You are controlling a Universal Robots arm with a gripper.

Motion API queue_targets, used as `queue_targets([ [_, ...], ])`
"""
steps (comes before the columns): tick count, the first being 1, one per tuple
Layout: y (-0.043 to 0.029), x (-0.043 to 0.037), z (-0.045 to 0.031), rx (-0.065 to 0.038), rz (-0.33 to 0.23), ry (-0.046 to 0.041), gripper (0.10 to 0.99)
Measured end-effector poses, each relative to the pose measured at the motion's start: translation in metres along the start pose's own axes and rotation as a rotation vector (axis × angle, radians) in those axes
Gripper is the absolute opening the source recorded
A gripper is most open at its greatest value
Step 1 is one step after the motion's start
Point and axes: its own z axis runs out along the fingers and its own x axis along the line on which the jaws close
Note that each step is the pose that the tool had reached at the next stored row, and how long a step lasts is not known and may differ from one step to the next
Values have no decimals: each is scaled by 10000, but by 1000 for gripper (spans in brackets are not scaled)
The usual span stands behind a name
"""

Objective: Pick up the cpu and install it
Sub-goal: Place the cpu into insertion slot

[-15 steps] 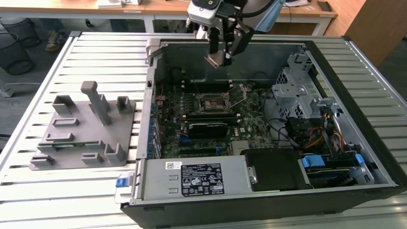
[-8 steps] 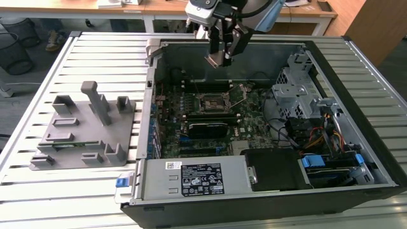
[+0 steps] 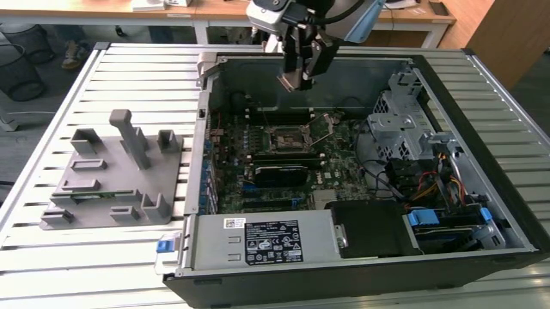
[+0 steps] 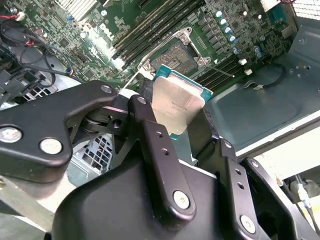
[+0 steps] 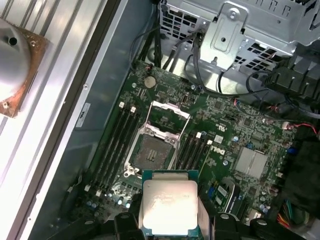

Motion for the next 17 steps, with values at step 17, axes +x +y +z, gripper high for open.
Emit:
queue_targets([
  [17, 0, 3, 17, -11, 1832, -62, 525],
])
